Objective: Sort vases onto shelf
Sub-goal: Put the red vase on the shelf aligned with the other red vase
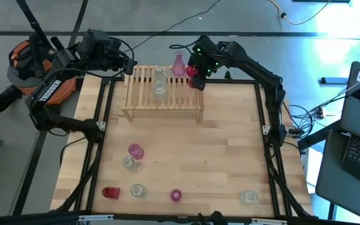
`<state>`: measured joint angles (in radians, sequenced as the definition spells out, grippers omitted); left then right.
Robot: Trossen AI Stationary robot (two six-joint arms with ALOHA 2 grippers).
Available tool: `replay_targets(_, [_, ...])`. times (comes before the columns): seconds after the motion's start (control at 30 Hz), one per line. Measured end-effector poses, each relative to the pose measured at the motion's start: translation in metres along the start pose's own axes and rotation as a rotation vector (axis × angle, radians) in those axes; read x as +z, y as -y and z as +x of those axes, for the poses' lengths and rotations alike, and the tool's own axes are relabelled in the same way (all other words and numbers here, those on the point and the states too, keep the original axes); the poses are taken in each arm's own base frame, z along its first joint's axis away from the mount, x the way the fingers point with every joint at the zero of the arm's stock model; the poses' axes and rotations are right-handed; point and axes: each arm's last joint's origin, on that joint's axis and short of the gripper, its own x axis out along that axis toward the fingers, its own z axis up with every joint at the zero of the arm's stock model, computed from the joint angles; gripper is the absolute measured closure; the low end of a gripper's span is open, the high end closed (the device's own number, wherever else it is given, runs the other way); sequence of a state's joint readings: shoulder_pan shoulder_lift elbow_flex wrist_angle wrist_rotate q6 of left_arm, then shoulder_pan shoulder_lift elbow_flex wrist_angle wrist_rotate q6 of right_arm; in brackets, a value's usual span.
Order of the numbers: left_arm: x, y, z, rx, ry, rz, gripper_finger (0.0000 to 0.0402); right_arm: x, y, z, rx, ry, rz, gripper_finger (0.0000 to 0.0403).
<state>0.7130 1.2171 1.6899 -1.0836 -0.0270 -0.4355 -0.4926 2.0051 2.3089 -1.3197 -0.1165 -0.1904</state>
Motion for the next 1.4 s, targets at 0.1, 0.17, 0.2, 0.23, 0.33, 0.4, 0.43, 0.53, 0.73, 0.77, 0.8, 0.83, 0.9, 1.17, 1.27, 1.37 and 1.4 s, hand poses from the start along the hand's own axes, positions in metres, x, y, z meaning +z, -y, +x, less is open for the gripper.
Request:
replay_targets(0.1, [0.000,0.000,0.000,0.006,0.003,0.000,0.0233,0.001,0.002,0.006,-0.020,-0.005,-0.021,0.0204])
replay_targets(0.17, [0.000,0.000,0.000,0.008,0.004,0.000,0.0233,0.001,0.002,0.007,-0.036,-0.011,-0.027,0.0204])
replay_targets(0.2, [0.000,0.000,0.000,0.008,0.004,0.000,0.0233,0.002,0.002,0.008,-0.040,-0.012,-0.028,0.0204])
replay_targets(0.23, [0.000,0.000,0.000,0.008,0.004,0.000,0.0233,0.001,0.002,0.009,-0.039,-0.019,-0.027,0.0204])
replay_targets(0.33, [0.000,0.000,0.000,0.008,0.004,0.000,0.0233,0.002,0.003,0.020,-0.037,-0.045,-0.029,0.0204])
replay_targets(0.4, [0.000,0.000,0.000,0.008,0.004,0.000,0.0233,0.001,0.004,0.025,-0.033,-0.058,-0.028,0.0204])
replay_targets(0.43, [0.000,0.000,0.000,0.008,0.004,0.000,0.0233,0.001,0.004,0.026,-0.033,-0.061,-0.028,0.0204])
replay_targets(0.53, [0.000,0.000,0.000,0.008,0.004,0.000,0.0233,0.002,0.005,0.026,-0.047,-0.057,-0.039,0.0194])
replay_targets(0.73, [0.000,0.000,0.000,0.008,0.004,0.000,0.0233,0.003,0.005,0.026,-0.064,-0.049,-0.061,0.0182])
replay_targets(0.77, [0.000,0.000,0.000,0.008,0.004,0.000,0.0233,0.003,0.005,0.026,-0.060,-0.049,-0.065,0.0183])
replay_targets(0.8, [0.000,0.000,0.000,0.008,0.004,0.000,0.0233,0.003,0.005,0.026,-0.052,-0.048,-0.069,0.0184])
replay_targets(0.83, [0.000,0.000,0.000,0.008,0.004,0.000,0.0233,0.003,0.004,0.026,-0.039,-0.047,-0.070,0.0185])
replay_targets(0.9, [0.000,0.000,0.000,0.008,0.004,0.000,0.0233,0.002,0.004,0.026,-0.024,-0.048,-0.069,0.0186])
replay_targets(1.17, [0.000,0.000,0.000,0.008,0.004,0.000,0.0233,0.002,0.002,0.026,0.020,-0.045,-0.076,0.0175])
replay_targets(1.27, [0.000,0.000,0.000,0.008,0.004,0.000,0.0233,0.002,0.002,0.026,0.019,-0.045,-0.076,0.0165])
replay_targets(1.37, [0.000,0.000,0.000,0.008,0.004,0.000,0.0233,0.002,0.002,0.026,0.014,-0.047,-0.076,0.0148])
replay_targets(1.4, [0.000,0.000,0.000,0.008,0.004,0.000,0.0233,0.002,0.003,0.026,0.012,-0.047,-0.076,0.0142])
